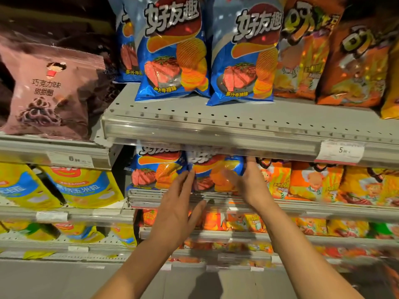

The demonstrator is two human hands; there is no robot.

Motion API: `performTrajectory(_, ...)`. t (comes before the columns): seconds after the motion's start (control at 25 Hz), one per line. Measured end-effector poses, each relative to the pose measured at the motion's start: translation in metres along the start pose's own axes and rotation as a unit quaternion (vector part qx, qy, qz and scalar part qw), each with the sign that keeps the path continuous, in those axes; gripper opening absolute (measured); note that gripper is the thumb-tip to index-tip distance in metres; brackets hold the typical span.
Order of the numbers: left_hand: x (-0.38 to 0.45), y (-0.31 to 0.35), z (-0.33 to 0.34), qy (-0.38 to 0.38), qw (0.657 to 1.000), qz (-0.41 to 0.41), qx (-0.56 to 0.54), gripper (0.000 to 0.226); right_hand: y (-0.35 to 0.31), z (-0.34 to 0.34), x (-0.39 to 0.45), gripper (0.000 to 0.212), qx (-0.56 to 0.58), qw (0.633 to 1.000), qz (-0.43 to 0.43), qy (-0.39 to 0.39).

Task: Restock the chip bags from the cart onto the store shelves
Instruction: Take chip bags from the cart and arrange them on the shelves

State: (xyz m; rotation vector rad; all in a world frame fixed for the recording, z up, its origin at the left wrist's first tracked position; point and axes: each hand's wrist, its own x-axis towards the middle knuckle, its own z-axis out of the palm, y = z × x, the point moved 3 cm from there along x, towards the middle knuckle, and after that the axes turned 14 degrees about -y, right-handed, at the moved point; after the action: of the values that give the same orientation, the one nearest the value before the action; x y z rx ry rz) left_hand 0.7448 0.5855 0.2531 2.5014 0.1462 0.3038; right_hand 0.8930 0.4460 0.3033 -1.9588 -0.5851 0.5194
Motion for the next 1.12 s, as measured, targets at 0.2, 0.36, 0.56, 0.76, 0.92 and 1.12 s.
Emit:
performTrajectory(0.2,0.013,0.021,-0.004,0.073,0.993,0.088,0.027,0.068,0.008,-0.003,0.008,0.022,0.175,0.984,-0.015,-0.039)
performTrajectory(0.36,0.02,0.029,-0.002,0.081,0.986,0.131,0.067,0.056,0.021,0.003,0.004,0.019,0.169,0.982,0.019,-0.076)
performTrajectory(0.56,0.048,0.022,-0.015,0.121,0.979,0.096,0.132,0.053,-0.006,0.003,-0.005,0.046,0.103,0.991,-0.083,-0.004)
performTrajectory(0.76,0.068,0.013,-0.019,0.116,0.977,0.059,0.167,0.057,-0.025,0.006,0.007,0.01,0.017,0.994,-0.104,0.029)
performTrajectory(0.92,0.063,0.011,-0.015,0.077,0.99,0.034,0.111,0.071,-0.002,0.003,0.021,0.026,-0.019,0.999,0.039,-0.018)
performTrajectory(1.12,0.055,0.003,-0.008,0.003,1.0,-0.005,-0.023,0.085,0.006,-0.003,0.009,0.025,0.08,0.993,0.052,-0.074)
